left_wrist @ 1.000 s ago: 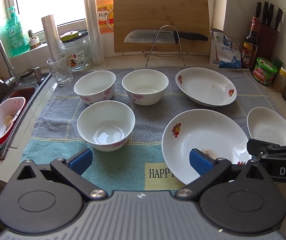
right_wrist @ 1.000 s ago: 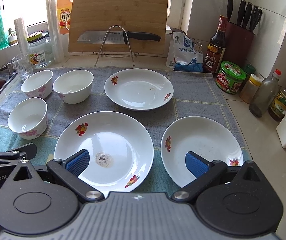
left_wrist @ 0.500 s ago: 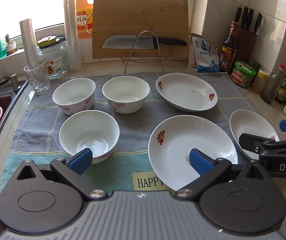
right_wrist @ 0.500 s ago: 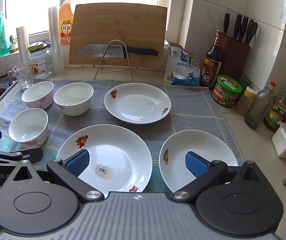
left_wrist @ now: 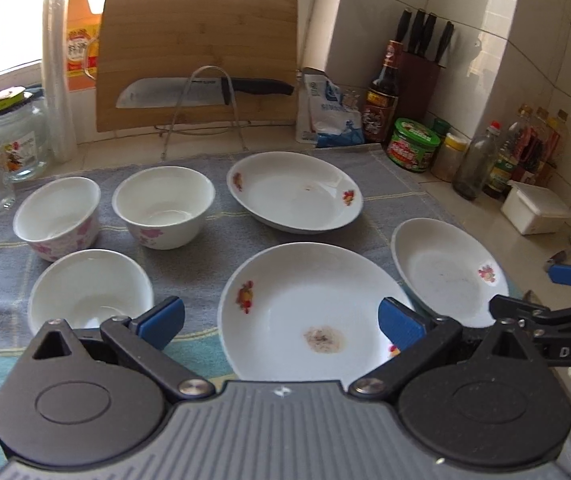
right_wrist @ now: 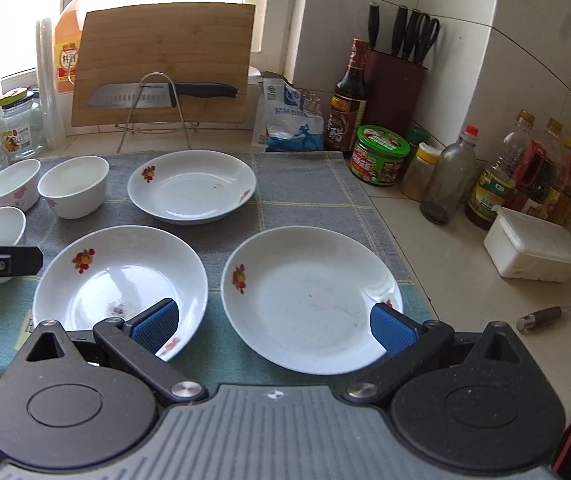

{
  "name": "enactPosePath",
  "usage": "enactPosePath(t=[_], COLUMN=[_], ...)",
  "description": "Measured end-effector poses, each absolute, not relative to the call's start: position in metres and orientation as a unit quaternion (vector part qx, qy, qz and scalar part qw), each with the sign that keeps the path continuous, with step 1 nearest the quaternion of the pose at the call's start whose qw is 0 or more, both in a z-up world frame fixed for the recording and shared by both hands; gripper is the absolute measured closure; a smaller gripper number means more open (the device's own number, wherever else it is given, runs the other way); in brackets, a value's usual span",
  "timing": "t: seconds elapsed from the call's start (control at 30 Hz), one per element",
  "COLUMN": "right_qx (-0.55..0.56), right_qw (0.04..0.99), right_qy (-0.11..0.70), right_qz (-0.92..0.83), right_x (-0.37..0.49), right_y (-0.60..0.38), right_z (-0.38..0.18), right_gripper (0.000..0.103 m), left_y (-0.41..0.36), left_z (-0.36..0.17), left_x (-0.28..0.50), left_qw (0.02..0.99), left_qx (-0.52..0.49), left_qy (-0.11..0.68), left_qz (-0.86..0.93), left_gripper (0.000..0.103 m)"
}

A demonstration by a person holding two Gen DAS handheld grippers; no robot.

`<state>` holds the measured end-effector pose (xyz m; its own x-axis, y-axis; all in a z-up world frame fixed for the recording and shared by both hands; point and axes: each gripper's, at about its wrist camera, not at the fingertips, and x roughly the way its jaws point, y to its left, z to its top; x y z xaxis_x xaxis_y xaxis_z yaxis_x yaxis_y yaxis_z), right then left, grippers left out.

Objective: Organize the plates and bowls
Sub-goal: 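Reach the left gripper to the stained white plate's rim and close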

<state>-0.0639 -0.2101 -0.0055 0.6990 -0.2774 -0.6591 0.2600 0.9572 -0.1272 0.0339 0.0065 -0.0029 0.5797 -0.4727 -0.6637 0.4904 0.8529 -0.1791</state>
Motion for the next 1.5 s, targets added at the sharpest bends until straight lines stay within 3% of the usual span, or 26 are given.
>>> enactPosePath(t=[0.63,1.27,1.5], right_qx=[-0.008,-0.019,-0.022], right_qw=[0.91,0.918,0.929], right_qy=[0.41,0.396,0.369], right_qz=[-0.068,0.014,0.026], right_x=[-0.054,-0.042,-0.05], right_y=[-0.291,-0.323,-0.326], right_z=[-0.084,-0.108,-0.112], right_gripper=[0.0,0.0,0.0], left_y=[-0.113,-0.206,-0.227], left_z=[-0.009,-0.031,-0.04], left_x=[0.067,0.103,0.122], left_qw=[0.856,0.797,0.76], left_qx=[0.099,0.18,0.193], left_qy=[0.375,0.404,0.429], left_qz=[-0.342,-0.411,-0.449], left_gripper=[0.001,0.002,0.007])
